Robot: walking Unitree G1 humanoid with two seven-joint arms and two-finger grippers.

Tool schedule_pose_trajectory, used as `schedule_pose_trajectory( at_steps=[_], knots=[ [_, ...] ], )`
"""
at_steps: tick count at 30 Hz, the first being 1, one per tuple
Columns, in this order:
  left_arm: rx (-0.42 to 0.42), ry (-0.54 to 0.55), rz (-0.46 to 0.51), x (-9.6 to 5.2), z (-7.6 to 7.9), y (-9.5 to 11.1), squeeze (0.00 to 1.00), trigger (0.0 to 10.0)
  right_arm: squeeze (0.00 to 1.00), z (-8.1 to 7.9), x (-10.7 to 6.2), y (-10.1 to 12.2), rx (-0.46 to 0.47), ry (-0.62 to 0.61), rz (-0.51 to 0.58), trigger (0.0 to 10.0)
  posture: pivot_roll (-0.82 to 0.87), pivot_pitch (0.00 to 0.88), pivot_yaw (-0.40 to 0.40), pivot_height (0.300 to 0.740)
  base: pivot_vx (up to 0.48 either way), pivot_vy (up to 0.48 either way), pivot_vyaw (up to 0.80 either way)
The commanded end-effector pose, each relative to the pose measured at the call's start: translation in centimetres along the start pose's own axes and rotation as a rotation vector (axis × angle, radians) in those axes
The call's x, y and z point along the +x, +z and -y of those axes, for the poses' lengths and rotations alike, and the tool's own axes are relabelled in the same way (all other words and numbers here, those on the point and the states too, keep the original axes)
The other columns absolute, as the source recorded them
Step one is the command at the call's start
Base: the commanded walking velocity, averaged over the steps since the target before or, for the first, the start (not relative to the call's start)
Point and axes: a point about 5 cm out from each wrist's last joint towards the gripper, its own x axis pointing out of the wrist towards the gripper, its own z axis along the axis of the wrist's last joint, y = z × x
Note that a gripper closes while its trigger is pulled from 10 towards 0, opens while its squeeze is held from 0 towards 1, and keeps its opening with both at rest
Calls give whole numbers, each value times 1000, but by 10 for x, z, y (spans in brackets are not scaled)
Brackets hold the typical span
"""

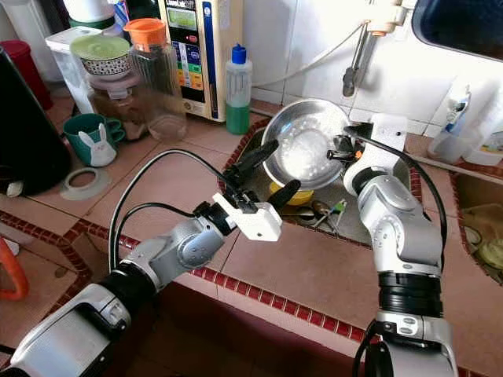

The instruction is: Kitchen organization

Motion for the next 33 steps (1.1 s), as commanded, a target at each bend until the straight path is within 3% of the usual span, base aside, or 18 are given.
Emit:
schedule_pose_trajectory(
  at_steps=[1, 4, 6, 10, 12, 14, 15, 20, 21, 22, 23, 27, 28, 29, 30, 31, 32, 33],
  knots=[
    [-32, 24, -18, 1, -5, 0, 1000, 10000, 0, 7, 0, 1, -23, -41, 16, 0, 41, 0, 13, 740, 0, 0, 0],
    [-85, 45, -74, -1, -7, -6, 1000, 10000, 0, 11, 0, -2, -55, -64, 12, 0, 42, 0, 13, 740, 0, 0, 0],
    [-161, 60, -161, -8, -5, -15, 1000, 10000, 0, 16, -1, -12, -147, -85, -2, 0, 43, 0, 13, 740, 0, 0, 0],
    [-218, 75, -229, -15, -3, -23, 1000, 10000, 0, 20, -1, -21, -177, -98, -18, 0, 43, 0, 12, 740, 0, 0, 0],
    [-291, 103, -300, -19, -4, -29, 1000, 10000, 0, 23, 0, -27, -224, -109, -24, 0, 48, 0, 15, 740, 0, 0, 0],
    [-364, 122, -376, -26, -3, -36, 1000, 10000, 0, 24, 0, -37, -379, -98, -41, 0, 51, 0, 15, 740, 0, 0, 0],
    [-412, 138, -418, -30, -2, -40, 1000, 10000, 0, 26, 0, -45, -410, -97, -59, 0, 56, 0, 15, 740, 0, 0, 0],
    [-476, 148, -474, -38, -1, -45, 1000, 10000, 0, 30, 0, -63, -384, -112, -94, 0, 63, 0, 15, 740, 0, 0, 0],
    [-520, 149, -506, -41, 1, -47, 780, 10000, 0, 30, 0, -71, -384, -111, -116, 0, 67, 0, 15, 740, 0, 0, 0],
    [-547, 145, -528, -43, 3, -47, 780, 10000, 0, 31, 0, -76, -382, -113, -128, 0, 69, 0, 14, 740, 0, 0, 0],
    [-562, 147, -539, -44, 4, -48, 0, 10000, 0, 32, 0, -79, -403, -108, -140, 0, 72, 0, 12, 740, 0, 0, 0],
    [-615, 146, -563, -45, 5, -48, 0, 10000, 0, 33, -2, -94, -449, -99, -191, 0, 78, 0, 8, 740, 0, 0, 0],
    [-624, 143, -565, -46, 6, -47, 0, 10000, 0, 34, -3, -97, -457, -101, -203, 2745, 78, 0, 8, 740, 0, 0, 0],
    [-628, 139, -567, -46, 5, -47, 0, 10000, 0, 34, -3, -99, -458, -97, -211, 4196, 80, 0, 7, 740, 0, 0, 0],
    [-625, 131, -568, -46, 5, -47, 0, 10000, 0, 34, -4, -103, -455, -85, -224, 7686, 81, 0, 6, 740, 0, 0, 0],
    [-621, 120, -566, -46, 5, -46, 0, 10000, 0, 34, -4, -106, -456, -79, -237, 9333, 82, 0, 7, 740, 0, 0, 0],
    [-619, 106, -561, -46, 6, -46, 0, 10000, 0, 35, -5, -108, -451, -77, -252, 10000, 81, 0, 7, 740, 0, 0, 0],
    [-614, 82, -555, -46, 6, -45, 0, 10000, 0, 38, -5, -112, -444, -81, -275, 10000, 79, 0, 8, 740, 0, 0, 0]
  ],
)
